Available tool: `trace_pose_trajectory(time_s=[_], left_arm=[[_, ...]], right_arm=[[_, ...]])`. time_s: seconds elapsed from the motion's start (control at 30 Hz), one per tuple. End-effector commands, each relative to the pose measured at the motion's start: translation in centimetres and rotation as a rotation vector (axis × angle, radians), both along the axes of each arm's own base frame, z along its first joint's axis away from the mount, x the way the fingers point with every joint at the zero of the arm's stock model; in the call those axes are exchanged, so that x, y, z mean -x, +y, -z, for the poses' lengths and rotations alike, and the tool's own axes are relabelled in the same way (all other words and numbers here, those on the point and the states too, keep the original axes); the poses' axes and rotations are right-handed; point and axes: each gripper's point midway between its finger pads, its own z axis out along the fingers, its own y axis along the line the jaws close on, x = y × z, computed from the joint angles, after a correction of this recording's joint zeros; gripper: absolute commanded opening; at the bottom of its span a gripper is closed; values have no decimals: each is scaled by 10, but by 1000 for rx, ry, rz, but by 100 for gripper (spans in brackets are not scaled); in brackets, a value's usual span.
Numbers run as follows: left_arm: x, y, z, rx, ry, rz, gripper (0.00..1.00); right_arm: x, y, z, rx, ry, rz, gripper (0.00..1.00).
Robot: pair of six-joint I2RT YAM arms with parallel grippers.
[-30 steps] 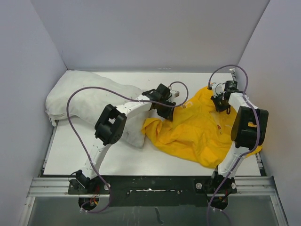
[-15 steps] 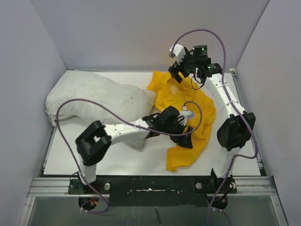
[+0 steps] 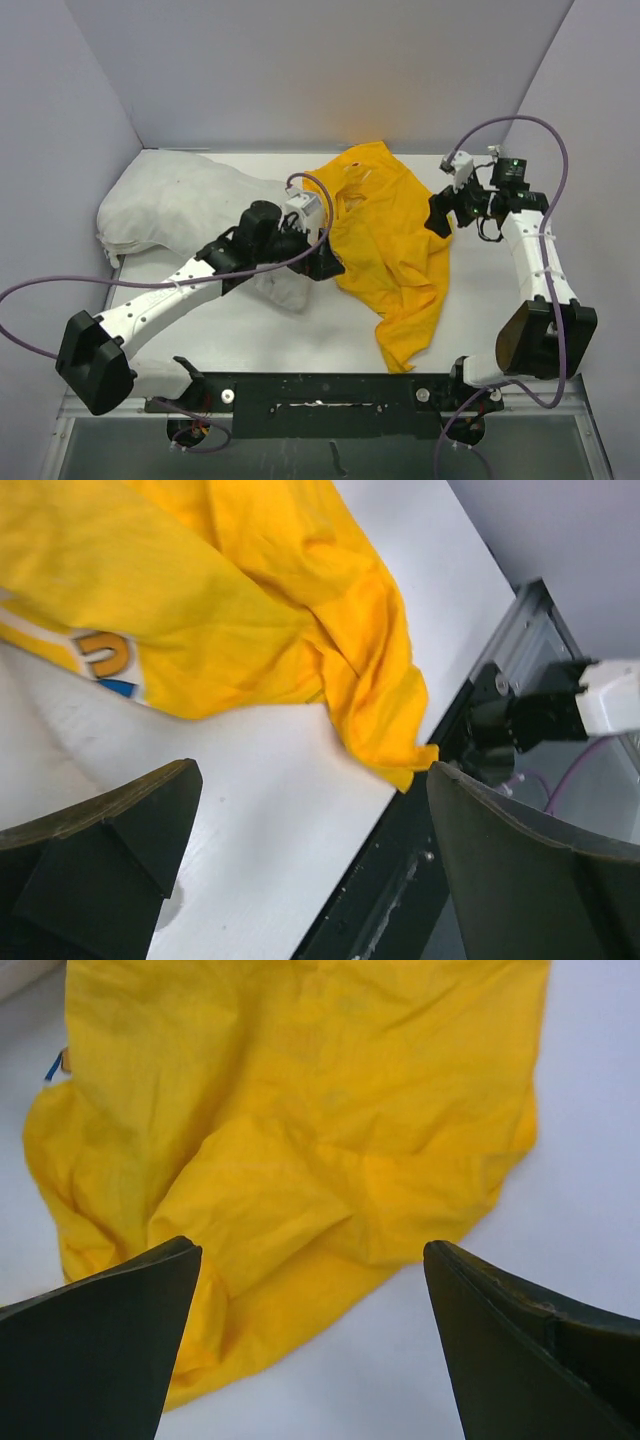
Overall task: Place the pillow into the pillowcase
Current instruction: Flatten out the pillowcase at the center of the board.
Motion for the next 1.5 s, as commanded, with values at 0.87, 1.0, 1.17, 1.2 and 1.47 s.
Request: trace_pose_trajectory(time_s=[0.87,1.0,1.17,1.2,1.47], left_arm=[[-2,62,-12,205,54,-162,98],[-2,62,-14,218,51,-162,98],[-1,67,-15,201,21,-166,98],[-2,68,-15,200,12,-171,98],[-1,69,-17,215,-40,-157,98]], right_arm=[[30,-205,29,736,56,406,9],[28,-187,19,650,33,402,57],[55,-63,-9,182,-60,20,92],[70,-32,-14,74,-75,-99,98],[131,92,79,21,-68,-719,98]])
